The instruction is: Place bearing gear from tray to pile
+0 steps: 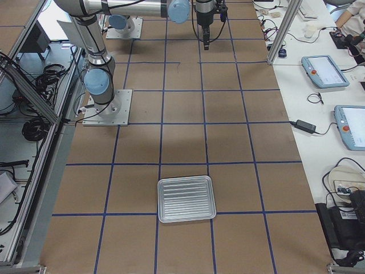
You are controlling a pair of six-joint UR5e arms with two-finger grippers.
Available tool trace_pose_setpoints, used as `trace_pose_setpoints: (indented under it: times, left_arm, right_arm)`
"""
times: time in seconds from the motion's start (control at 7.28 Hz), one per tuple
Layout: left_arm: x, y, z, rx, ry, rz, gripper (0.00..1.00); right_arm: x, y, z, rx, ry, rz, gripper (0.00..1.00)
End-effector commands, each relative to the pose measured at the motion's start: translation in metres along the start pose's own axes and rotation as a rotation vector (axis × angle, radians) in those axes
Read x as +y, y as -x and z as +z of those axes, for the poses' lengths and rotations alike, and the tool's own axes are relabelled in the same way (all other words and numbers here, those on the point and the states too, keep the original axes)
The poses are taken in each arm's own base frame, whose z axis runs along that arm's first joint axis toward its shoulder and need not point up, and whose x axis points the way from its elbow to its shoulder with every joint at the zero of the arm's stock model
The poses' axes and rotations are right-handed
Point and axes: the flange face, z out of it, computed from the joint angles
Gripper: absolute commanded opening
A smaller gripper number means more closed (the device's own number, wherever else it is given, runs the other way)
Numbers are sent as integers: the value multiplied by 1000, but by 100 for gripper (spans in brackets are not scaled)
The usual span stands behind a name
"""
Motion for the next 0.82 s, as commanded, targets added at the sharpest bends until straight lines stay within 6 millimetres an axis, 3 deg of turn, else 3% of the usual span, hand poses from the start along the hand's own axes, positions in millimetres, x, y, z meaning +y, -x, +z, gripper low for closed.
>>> trace_pose_setpoints:
  times: [0.0,0.14,0.27,0.41,0.69]
  left_arm:
    - [44,148,-5,15,-19,-111,0]
    - [71,210,8,36,-16,-122,0]
    - [105,258,19,56,-7,-159,0]
    - [135,279,39,96,13,-156,0]
    - [164,289,82,124,24,-173,0]
  right_arm:
    - [2,0,1,5,10,-6,100]
    - [0,0,-2,5,3,-6,100]
    - [1,0,-4,6,0,-6,100]
    - [1,0,-5,6,-1,-6,100]
    - [2,0,-7,4,-6,-6,100]
